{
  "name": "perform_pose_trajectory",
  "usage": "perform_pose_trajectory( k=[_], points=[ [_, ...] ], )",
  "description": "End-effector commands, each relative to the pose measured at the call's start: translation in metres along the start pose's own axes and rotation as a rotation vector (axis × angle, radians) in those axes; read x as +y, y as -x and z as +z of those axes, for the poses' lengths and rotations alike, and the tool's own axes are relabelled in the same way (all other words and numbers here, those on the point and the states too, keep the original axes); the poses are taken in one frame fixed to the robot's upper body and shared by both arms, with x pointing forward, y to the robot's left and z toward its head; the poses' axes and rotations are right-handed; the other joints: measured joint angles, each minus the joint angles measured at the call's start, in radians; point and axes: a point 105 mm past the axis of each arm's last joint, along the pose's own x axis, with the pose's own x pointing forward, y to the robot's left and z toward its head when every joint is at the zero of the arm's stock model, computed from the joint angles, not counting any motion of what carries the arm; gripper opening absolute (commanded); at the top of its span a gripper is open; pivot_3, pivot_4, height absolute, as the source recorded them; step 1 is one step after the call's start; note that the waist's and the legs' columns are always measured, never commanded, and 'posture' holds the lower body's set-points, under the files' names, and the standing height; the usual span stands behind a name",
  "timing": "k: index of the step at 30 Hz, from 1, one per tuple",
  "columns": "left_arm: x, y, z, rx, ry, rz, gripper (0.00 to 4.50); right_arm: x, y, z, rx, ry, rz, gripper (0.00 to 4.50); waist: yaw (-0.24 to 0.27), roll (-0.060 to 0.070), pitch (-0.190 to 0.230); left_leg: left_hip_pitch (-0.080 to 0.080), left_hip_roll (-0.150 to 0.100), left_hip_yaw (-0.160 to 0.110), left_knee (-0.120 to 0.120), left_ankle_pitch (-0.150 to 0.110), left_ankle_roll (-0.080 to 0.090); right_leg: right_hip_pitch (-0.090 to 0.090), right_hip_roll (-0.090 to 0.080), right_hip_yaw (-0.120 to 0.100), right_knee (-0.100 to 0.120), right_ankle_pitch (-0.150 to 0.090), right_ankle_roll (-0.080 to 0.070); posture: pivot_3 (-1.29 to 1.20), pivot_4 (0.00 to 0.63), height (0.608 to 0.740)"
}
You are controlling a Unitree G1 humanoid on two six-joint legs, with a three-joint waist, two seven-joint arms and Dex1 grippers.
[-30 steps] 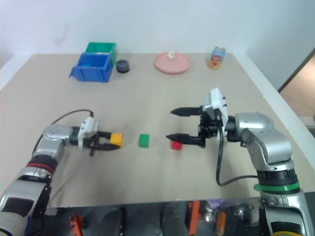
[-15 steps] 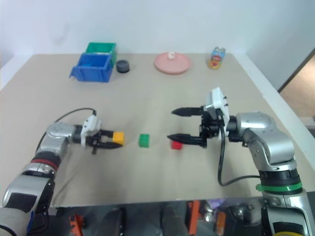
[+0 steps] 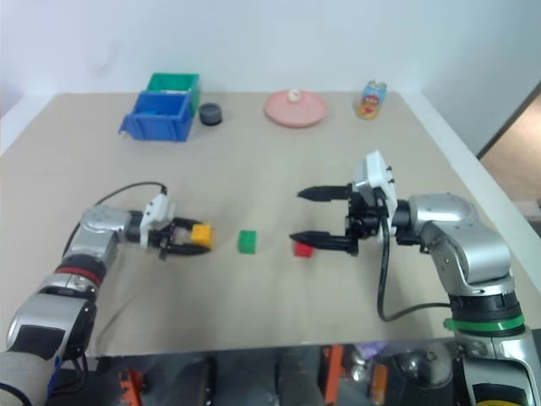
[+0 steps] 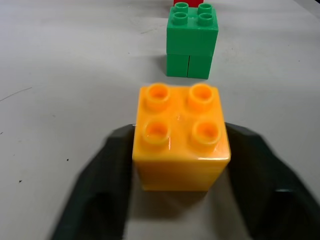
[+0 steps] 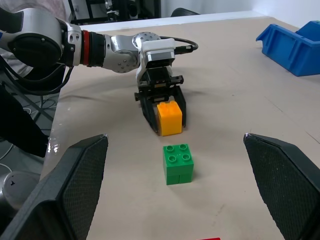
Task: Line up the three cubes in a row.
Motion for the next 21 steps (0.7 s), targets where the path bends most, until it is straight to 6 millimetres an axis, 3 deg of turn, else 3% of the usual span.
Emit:
perform_pose_trajectory(
  k=[1, 3, 9, 13, 21],
  points=[
    [0.004, 0.001, 0.01, -0.013, -0.032, -0.011, 4.04, 0.001, 0.006, 0.014, -0.018, 0.052, -0.013, 4.5, 0.0, 0.0, 0.0, 0.0, 0.0, 0.0, 0.0, 0.0, 0.0, 0.0, 0.0, 0.0, 0.0, 0.0, 0.0, 0.0, 0.15, 0.736],
    [0.002, 0.0, 0.008, -0.014, -0.021, -0.018, 4.4, 0.0, 0.006, 0.014, -0.016, 0.051, -0.013, 4.5, 0.0, 0.0, 0.0, 0.0, 0.0, 0.0, 0.0, 0.0, 0.0, 0.0, 0.0, 0.0, 0.0, 0.0, 0.0, 0.0, 0.15, 0.736],
    [0.004, 0.001, 0.013, -0.038, -0.061, 0.007, 4.4, 0.001, 0.006, 0.013, -0.016, 0.048, -0.01, 4.5, 0.0, 0.0, 0.0, 0.0, 0.0, 0.0, 0.0, 0.0, 0.0, 0.0, 0.0, 0.0, 0.0, 0.0, 0.0, 0.0, 0.15, 0.736],
    [0.01, 0.009, 0.036, -0.146, 0.022, 0.029, 4.4, -0.001, 0.006, 0.014, -0.021, 0.047, -0.008, 4.5, 0.0, 0.0, 0.0, 0.0, 0.0, 0.0, 0.0, 0.0, 0.0, 0.0, 0.0, 0.0, 0.0, 0.0, 0.0, 0.0, 0.15, 0.736],
    [-0.01, 0.024, 0.081, -0.237, 0.045, 0.015, 4.4, -0.003, 0.005, 0.016, -0.026, 0.048, 0.006, 4.5, -0.003, 0.0, 0.0, 0.0, 0.001, -0.001, 0.0, 0.0, 0.0, 0.0, 0.001, 0.0, 0.001, 0.0, 0.0, 0.0, 0.15, 0.736]
  ],
)
